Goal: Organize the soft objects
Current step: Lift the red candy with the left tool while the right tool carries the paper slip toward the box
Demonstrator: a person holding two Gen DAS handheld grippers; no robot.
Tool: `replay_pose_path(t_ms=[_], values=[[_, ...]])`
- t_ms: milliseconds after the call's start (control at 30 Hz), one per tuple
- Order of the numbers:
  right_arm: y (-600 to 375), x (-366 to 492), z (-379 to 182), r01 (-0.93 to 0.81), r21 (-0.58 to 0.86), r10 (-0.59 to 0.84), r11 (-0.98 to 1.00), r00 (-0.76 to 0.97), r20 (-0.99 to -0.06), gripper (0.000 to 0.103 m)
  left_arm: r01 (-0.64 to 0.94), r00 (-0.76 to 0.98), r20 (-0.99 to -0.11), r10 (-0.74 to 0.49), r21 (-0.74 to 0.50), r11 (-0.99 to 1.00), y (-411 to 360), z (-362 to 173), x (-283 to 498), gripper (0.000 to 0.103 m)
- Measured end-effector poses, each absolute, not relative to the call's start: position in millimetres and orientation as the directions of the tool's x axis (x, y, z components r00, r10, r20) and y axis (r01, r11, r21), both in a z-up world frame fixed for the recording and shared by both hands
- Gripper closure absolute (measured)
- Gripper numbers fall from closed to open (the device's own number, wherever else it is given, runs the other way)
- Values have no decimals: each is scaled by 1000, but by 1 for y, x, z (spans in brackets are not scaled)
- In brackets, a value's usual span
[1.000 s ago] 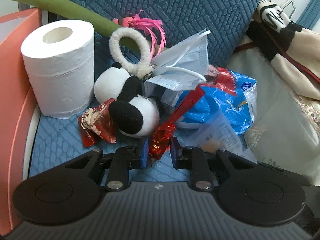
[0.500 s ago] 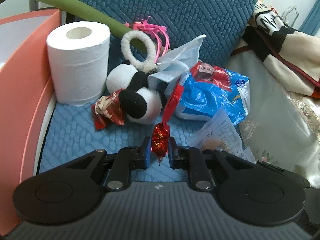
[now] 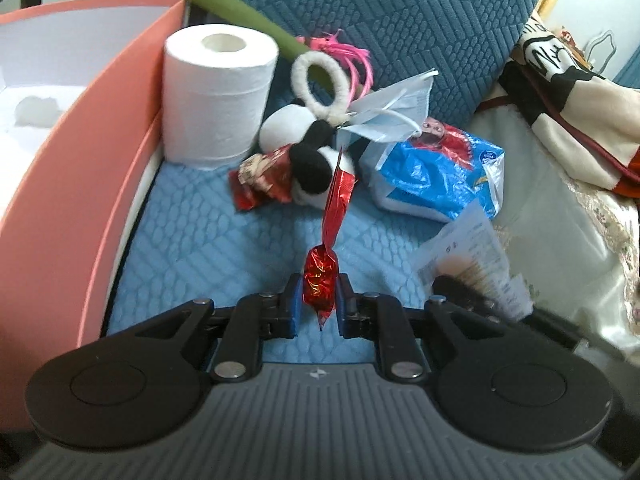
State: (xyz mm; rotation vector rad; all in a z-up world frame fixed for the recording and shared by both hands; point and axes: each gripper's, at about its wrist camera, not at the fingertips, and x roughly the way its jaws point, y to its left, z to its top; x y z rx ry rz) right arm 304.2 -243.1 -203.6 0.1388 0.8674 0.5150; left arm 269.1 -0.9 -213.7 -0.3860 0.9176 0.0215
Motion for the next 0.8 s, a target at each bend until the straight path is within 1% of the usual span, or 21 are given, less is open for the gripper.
replay_pose_path(t_ms=[100, 267, 600, 700, 800], values=[[-244, 305, -202, -383, 310, 480, 870, 518, -708, 90, -205, 604, -781, -158, -344, 916, 8, -216, 258, 83], [-238, 292, -193, -410, 281, 472, 868, 503, -724, 90, -186, 604, -779, -168, -342, 921, 13, -214, 245, 83], [-236, 265, -167, -372, 317, 476, 873, 502, -723, 90, -139, 599, -771, -216, -366, 920, 20, -193, 228, 83], [-231, 262, -159, -358, 327, 475, 875, 502, -723, 90, -120, 602, -770, -211, -349, 930, 21, -184, 226, 83], [-223, 260, -149, -364, 333, 485, 870, 503, -716, 90, -119, 605, -766, -218, -358, 926, 28, -172, 223, 83]])
